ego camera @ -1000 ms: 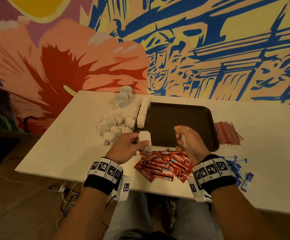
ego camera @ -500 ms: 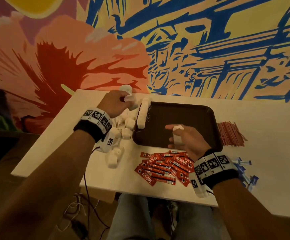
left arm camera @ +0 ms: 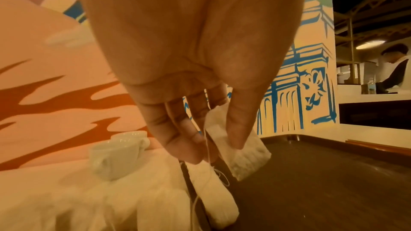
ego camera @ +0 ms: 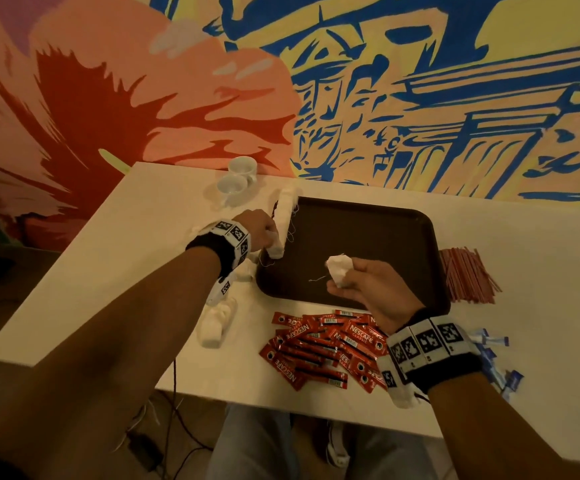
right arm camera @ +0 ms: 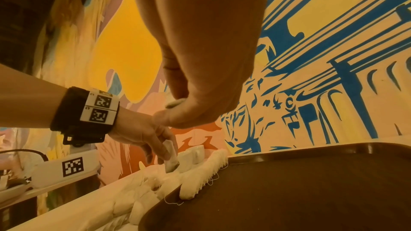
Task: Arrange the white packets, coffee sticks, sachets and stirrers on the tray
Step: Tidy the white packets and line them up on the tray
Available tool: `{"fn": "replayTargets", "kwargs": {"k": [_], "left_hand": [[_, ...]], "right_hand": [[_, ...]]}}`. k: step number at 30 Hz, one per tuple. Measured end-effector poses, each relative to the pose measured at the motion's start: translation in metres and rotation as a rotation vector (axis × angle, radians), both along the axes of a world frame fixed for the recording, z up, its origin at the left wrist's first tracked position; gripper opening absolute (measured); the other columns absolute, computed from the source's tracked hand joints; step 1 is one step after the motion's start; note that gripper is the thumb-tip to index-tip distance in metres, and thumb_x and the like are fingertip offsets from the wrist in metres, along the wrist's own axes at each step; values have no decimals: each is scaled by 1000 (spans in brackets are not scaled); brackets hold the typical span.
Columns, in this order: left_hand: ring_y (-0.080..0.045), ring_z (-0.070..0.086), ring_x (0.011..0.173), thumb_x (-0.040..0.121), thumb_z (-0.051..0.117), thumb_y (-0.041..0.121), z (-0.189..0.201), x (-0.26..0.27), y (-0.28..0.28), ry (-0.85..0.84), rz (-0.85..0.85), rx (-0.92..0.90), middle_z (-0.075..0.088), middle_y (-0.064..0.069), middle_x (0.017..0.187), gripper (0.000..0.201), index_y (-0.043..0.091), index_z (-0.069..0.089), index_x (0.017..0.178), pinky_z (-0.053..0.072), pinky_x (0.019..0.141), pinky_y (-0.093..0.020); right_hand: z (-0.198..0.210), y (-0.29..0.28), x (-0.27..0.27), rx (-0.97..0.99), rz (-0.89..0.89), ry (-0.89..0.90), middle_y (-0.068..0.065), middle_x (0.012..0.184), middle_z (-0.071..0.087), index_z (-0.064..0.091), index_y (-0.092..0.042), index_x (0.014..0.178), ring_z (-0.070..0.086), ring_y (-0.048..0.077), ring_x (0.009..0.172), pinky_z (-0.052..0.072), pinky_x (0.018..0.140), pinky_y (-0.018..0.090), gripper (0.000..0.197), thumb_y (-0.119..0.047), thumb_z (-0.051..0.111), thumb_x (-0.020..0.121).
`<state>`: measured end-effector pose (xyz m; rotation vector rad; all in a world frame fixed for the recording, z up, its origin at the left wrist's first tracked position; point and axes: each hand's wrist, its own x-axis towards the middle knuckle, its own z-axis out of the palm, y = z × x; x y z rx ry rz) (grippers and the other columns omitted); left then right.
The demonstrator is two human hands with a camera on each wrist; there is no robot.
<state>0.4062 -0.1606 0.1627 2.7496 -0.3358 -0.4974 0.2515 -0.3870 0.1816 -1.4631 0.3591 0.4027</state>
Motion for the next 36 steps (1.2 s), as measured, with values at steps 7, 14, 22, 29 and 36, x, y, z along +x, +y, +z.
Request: {"fn": "replayTargets", "kwargs": {"k": [7,14,22,29,36], "left_hand": [[-19,64,74,89,65,18,-35,16,-13,94,-3,100,70,-2,93,23,20,74,109,49,72,-25],[-23,69,95,85,69,13,-46,34,-13,94,-8,144,72,-2,109,26,25,75,108,52,75,-26],[-26,68,99,85,69,10,-50,49,-16,2,-17,173,73,-4,104,18,26,75,91,46,76,-26],[-29,62,108,88,67,14,-52,51,-17,-109,-56,228,63,-6,121,27,23,66,113,50,88,-34],[-30,66,90,86,66,29,-55,29,-29,-99,-107,294,68,-7,103,39,13,60,121,57,83,-40]], "right_hand": [[-12,-10,14,-50,2,-4,2,121,69,66,-21,125,69,20,109,61,91,38,33,-2,60,99],[-28,-7,18,31,-39,-1,7,123,70,67,-15,123,72,21,109,60,87,30,37,1,71,89],[-34,-5,25,26,-30,-26,5,121,72,68,-12,124,72,18,109,60,88,28,39,-1,74,88],[-38,-9,25,27,-36,-20,5,121,72,70,-11,122,73,17,106,59,93,33,35,-4,76,88],[-36,-3,24,45,-44,-34,8,119,72,70,-12,119,73,20,105,61,85,30,34,-1,75,87]]}}
